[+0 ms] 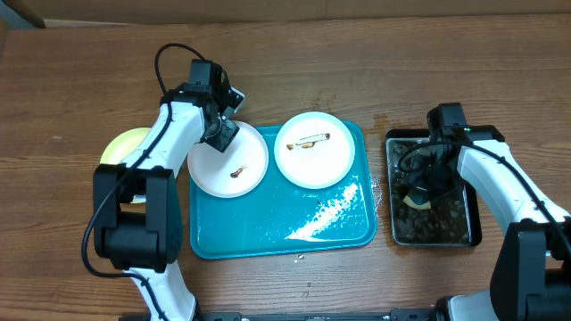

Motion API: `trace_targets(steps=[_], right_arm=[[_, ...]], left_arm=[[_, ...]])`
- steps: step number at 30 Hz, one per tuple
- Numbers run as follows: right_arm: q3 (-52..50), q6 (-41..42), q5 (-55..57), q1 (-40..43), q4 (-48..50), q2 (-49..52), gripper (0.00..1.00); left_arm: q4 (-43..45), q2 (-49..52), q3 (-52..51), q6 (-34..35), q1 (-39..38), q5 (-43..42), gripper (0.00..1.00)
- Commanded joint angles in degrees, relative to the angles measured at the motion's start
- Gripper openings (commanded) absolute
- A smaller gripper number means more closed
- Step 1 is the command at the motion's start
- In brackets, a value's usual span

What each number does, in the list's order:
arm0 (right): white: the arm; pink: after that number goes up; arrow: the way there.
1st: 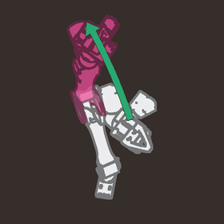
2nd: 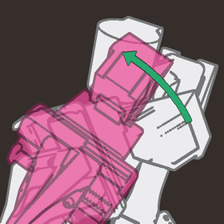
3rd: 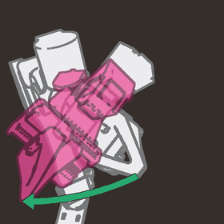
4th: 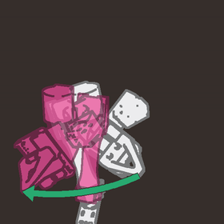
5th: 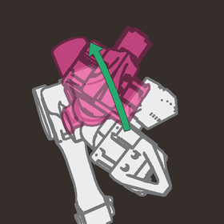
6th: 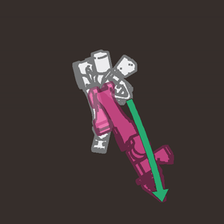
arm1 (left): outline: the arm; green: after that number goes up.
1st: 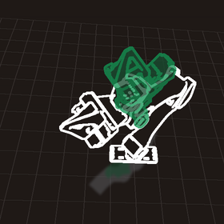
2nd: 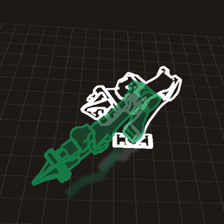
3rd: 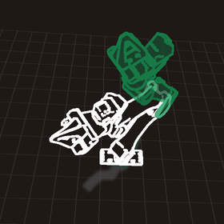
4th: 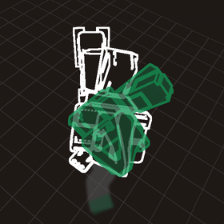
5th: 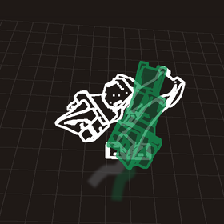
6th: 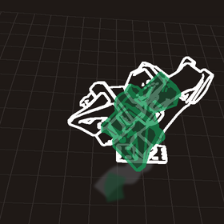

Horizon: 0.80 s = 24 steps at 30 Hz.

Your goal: Clean dirty plates on tray and stack at the side

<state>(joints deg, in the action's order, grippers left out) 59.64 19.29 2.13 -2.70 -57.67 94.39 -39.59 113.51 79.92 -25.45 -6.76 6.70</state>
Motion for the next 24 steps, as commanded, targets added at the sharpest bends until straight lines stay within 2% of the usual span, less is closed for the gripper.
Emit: trace_targets(steps=[1, 2, 5, 6, 12, 16, 18, 22, 24], right_arm=[[-0.07, 0.26, 0.61, 0.20, 0.31, -0.85, 0.04], [-0.07, 0.26, 0.61, 0.20, 0.31, -0.85, 0.04], [-0.07, 0.26, 0.61, 0.20, 0.33, -0.85, 0.04], [-0.07, 0.26, 0.61, 0.20, 0.33, -0.85, 0.04], [-0.07, 0.26, 0.61, 0.20, 0.31, -0.85, 0.04], [-0.07, 0.26, 0.61, 0.20, 0.31, -0.85, 0.04], [-0.07, 0.26, 0.61, 0.20, 0.28, -0.85, 0.04], [-0.07, 0.24, 0.61, 0.20, 0.28, -0.85, 0.04], [-0.07, 0.26, 0.61, 0.20, 0.31, -0.85, 0.04]], left_arm=[[0.50, 1.49, -0.09, -1.29, 0.39, -0.57, 0.59], [0.50, 1.49, -0.09, -1.29, 0.48, -0.72, 0.53], [0.13, 1.49, -0.09, -1.29, 0.52, -0.68, 0.24], [-0.17, 1.49, -0.09, -1.29, 0.52, -0.57, 0.21], [-3.61, 1.49, -0.09, 2.14, 0.52, -0.59, 0.18], [-5.68, 1.49, -0.11, 4.76, 0.52, -0.59, 0.25], [-5.92, 1.49, -0.11, 4.79, 0.52, -0.59, 0.48], [-6.08, 1.49, -0.11, 4.74, 0.52, -1.27, 0.48], [-6.01, 1.51, -0.13, 4.72, 0.52, -1.84, 0.51]])
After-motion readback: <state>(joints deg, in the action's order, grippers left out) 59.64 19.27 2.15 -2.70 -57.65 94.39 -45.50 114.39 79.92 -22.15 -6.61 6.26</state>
